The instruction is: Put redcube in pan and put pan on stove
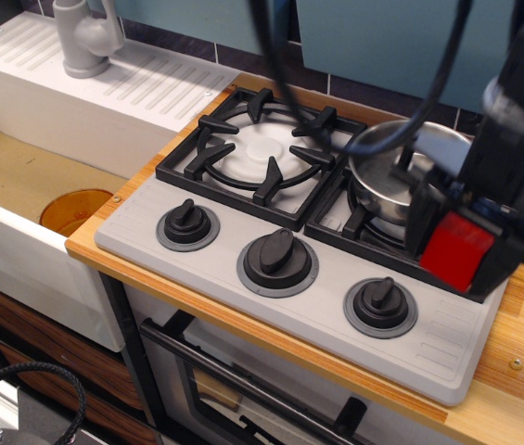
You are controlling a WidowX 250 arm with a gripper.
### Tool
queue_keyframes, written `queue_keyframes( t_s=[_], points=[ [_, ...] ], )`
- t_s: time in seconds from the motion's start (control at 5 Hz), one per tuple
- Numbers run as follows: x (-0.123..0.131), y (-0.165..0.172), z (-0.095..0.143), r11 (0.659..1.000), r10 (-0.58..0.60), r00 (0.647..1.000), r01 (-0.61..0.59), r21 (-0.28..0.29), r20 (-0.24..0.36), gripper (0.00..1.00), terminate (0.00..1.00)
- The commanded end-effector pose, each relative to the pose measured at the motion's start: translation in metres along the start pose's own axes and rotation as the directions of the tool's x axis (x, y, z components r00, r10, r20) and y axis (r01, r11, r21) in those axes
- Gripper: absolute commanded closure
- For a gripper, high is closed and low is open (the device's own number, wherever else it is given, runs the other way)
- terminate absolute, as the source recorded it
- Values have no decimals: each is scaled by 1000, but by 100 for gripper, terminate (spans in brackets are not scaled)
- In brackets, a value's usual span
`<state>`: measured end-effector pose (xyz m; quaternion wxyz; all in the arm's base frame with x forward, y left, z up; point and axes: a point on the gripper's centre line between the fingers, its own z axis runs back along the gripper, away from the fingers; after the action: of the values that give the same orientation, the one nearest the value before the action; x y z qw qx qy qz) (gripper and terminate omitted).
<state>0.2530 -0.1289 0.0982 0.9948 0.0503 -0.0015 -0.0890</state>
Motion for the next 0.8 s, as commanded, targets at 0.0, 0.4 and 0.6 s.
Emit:
queue_keyframes(
  t_s=[0.0, 0.4, 0.6],
  points=[
    [53, 43, 49, 996, -86, 994, 88, -32, 59, 100, 0],
    [98, 69, 30, 988, -141, 986, 146, -50, 91, 100, 0],
    [100, 66, 25, 988, -137, 986, 142, -54, 96, 100, 0]
  ],
)
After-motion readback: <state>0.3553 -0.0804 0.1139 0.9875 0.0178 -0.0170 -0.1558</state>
